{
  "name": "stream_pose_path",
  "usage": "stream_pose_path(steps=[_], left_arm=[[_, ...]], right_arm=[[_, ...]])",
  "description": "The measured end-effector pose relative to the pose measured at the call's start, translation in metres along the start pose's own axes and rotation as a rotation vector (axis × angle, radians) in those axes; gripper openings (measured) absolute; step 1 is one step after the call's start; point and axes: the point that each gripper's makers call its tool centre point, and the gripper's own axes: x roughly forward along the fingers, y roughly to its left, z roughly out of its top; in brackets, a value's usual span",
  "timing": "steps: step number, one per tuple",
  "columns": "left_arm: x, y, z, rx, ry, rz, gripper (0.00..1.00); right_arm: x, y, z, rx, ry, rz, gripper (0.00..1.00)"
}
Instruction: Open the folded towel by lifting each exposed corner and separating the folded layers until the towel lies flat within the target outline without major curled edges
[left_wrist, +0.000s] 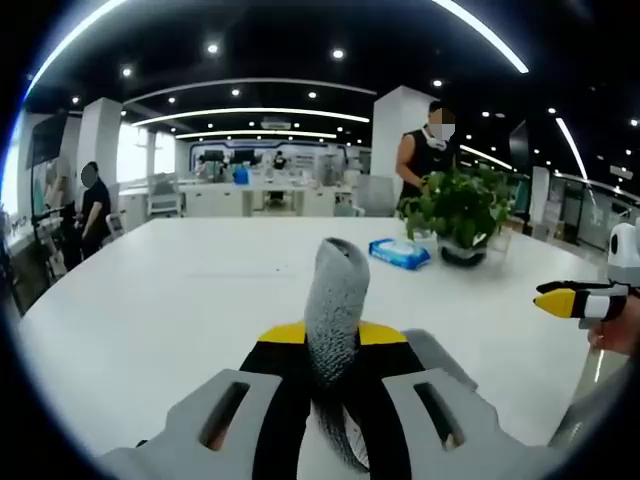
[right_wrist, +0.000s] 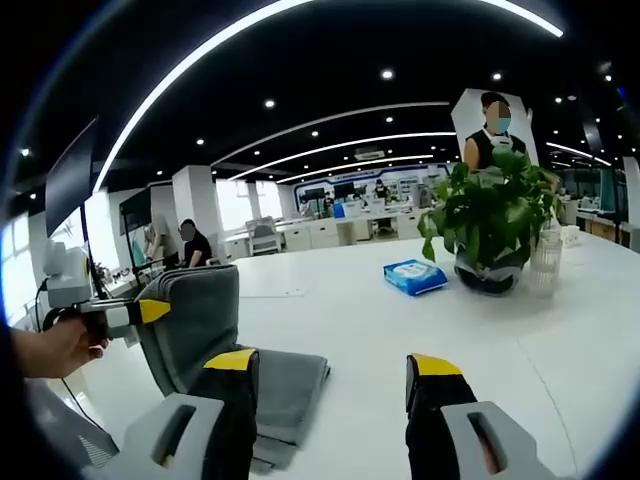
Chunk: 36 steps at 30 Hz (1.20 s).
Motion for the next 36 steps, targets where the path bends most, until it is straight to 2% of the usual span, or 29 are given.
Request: stream_pose_path(steps=[9,16,23,26,29,36], left_arm=[[-0.008,0.022,-0.016,-0.040,0.006,0.061,0.14],[-0.014,0.039,-0.035,0.022,0.019,0.096,0.14],[-0.021,0.058,-0.052,0.014,0.042,0.151,0.14],[-0.024,0.067,-0.064,0.024,0.079,0.194,0.14],[-0.025,0.068,-0.062,0.026,0.079,0.196,0.14],[-0.028,0.072,-0.069,0.066,0.124,0.225,0.15]], right_arm=[[0.001,0.000,-0.003,-0.016,0.012,-0.003,0.58],[0.001,0.002,-0.005,-0.040,0.021,0.002,0.57],[0.001,0.000,-0.006,-0.026,0.024,-0.005,0.57],[0.002,0.001,-0.007,-0.026,0.027,-0.001,0.57],[0.002,0.001,-0.007,-0.030,0.028,0.000,0.57],[0.002,0.001,-0.008,-0.030,0.033,-0.002,0.57]])
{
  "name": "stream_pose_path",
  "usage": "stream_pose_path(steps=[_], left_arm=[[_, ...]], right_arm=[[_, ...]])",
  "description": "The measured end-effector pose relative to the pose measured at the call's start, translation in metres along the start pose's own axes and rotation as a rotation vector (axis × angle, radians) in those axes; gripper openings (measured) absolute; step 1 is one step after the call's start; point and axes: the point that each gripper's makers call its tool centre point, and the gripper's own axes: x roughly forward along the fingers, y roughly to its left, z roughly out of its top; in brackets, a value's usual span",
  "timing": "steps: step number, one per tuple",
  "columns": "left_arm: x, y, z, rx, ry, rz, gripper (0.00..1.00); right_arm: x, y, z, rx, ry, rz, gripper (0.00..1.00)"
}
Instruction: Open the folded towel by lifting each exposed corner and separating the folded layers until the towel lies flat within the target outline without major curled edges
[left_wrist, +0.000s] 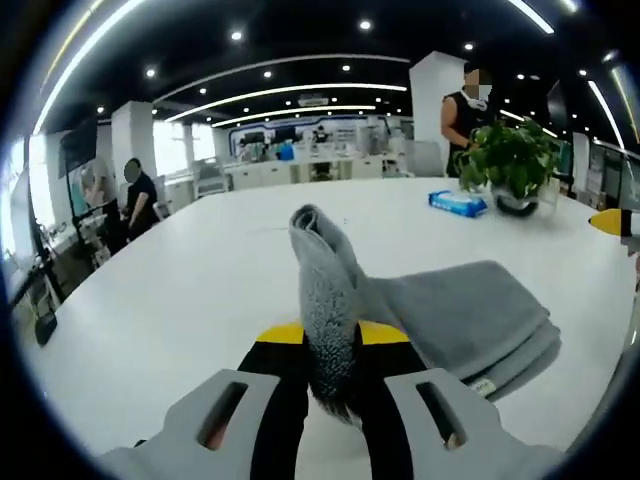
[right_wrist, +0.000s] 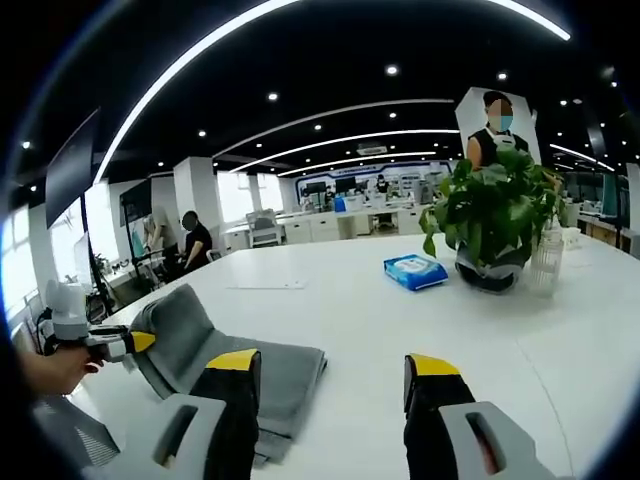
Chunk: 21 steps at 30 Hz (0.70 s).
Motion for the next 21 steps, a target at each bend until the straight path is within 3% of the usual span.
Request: stream_pose_path(steps=[6,21], left_arm=[[-0.001,0.014,-0.009,-0.037,0.035,0.048,0.17],[-0.005,0.039,-0.030,-0.026,0.114,0.167,0.24]], right_arm=[[0.000,-0.001,-0.001,-0.003,0.004,-0.003,0.56],[-0.001,-0.005,0.000,0.002,0.000,-0.015,0.55]])
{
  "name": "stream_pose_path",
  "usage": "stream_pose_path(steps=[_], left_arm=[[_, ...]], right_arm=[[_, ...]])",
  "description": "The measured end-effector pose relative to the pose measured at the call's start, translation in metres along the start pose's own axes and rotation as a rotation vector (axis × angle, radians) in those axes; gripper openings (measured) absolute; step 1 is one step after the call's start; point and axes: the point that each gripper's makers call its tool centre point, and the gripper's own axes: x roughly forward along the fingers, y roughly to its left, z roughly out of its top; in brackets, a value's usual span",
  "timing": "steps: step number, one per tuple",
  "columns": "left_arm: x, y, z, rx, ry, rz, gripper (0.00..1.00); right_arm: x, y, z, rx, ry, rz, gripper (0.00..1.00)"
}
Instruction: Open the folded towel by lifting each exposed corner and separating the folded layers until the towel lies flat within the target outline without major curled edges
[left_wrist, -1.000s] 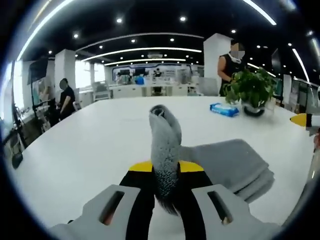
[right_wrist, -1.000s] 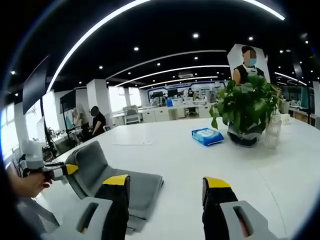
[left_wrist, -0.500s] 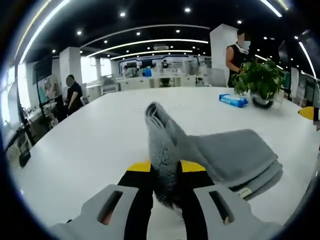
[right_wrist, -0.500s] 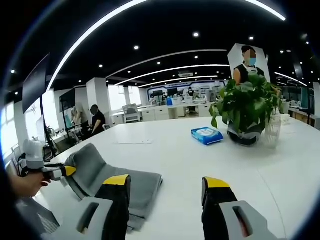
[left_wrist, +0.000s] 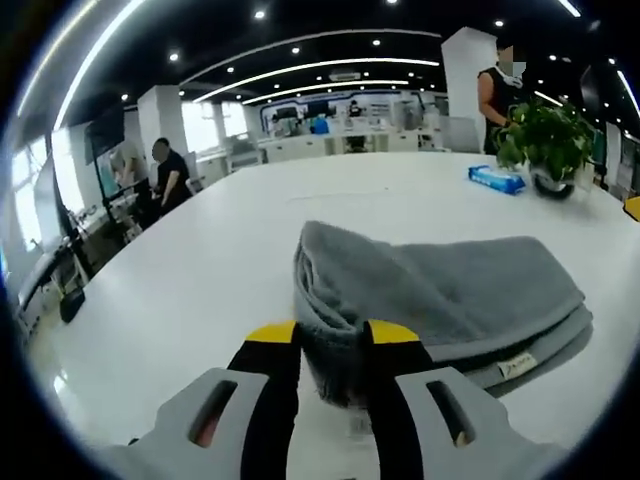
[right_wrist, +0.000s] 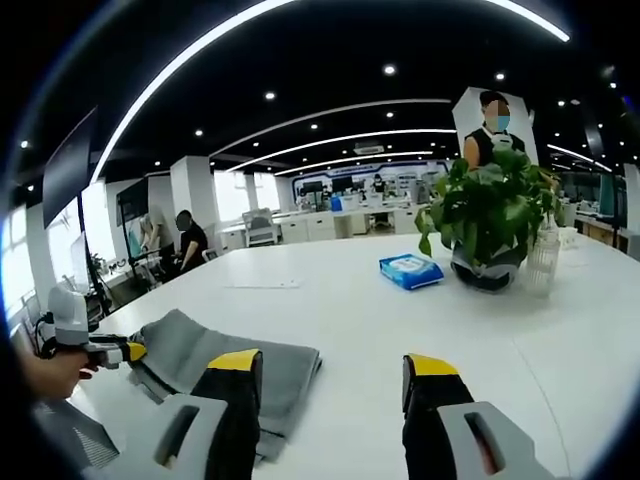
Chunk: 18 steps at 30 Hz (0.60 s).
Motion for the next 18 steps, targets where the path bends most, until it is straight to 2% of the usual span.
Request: stream_pose_path(steps=[2,5,7,10,13,18], left_arm=[[-0.001,0.004,-0.001,-0.007,0.004,0.017,0.24],[-0.003,0.018,0.000,0.009,-0.003,0.078,0.23],[-0.006,0.027,0.001,-0.035,-0.012,0.108,0.23],[-0.007,0.031,0.002,-0.088,-0.020,0.109,0.23],[-0.007,0.029,0.004,-0.091,-0.027,0.104,0.23],[-0.007,0.018,0.001,-0.064,-0.013,0.064,0.23]], right_arm=[[0.000,0.000,0.000,-0.005,0.000,0.000,0.55],[0.000,0.000,0.000,-0.008,0.001,0.001,0.55],[0.000,0.001,0.000,-0.009,0.001,0.003,0.55],[0.001,0.005,0.000,-0.027,0.002,0.015,0.55],[0.002,0.012,0.000,-0.109,0.004,0.039,0.53],[0.001,0.025,-0.010,-0.176,0.061,0.116,0.49]])
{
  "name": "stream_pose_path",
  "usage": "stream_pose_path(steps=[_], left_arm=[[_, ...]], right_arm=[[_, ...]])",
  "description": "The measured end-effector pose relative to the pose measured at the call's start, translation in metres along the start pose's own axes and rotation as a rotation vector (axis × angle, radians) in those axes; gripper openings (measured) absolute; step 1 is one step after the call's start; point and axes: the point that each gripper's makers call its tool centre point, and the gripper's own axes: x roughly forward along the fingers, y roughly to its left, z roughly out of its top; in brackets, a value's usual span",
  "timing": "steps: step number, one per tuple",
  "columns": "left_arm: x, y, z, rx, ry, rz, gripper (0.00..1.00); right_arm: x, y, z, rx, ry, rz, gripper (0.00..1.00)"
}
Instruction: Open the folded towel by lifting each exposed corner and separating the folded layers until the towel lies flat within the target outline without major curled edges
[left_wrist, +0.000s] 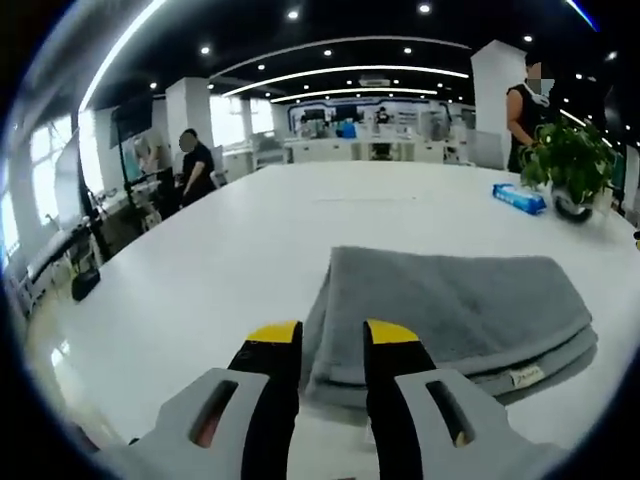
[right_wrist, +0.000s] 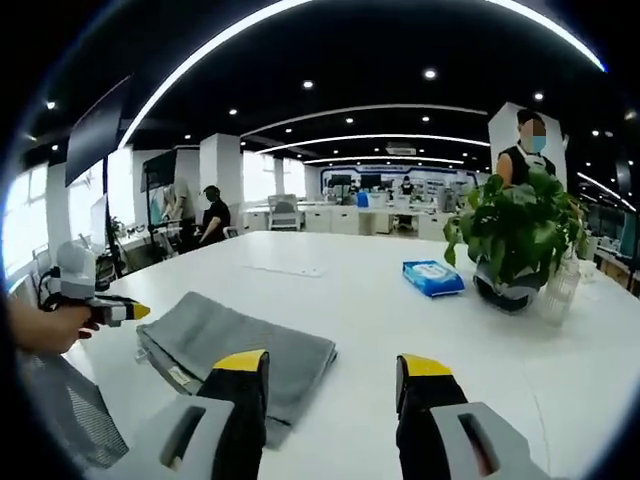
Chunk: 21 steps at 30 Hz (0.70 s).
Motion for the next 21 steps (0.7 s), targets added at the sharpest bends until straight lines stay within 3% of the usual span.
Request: stream_pose_path(steps=[2,6,9,14,17,21], left_arm=[[0.000,-0.004,-0.003,0.021,0.013,-0.013,0.23],[0.001,-0.010,-0.005,0.027,0.026,-0.038,0.25],[0.003,-0.013,-0.009,0.027,0.041,-0.050,0.25],[0.000,-0.018,-0.021,0.002,0.087,-0.064,0.26],[0.001,-0.018,-0.027,-0.004,0.111,-0.068,0.27],[0.010,-0.012,-0.034,-0.003,0.142,-0.066,0.27]], right_arm=[[0.000,0.007,-0.002,-0.061,0.045,0.064,0.48],[0.007,0.005,0.009,-0.161,0.070,0.122,0.49],[0.022,0.005,0.018,-0.167,0.086,0.176,0.49],[0.063,0.021,0.029,-0.122,0.104,0.335,0.44],[0.081,0.028,0.021,-0.115,0.141,0.365,0.46],[0.107,0.046,-0.005,-0.164,0.215,0.402,0.46]])
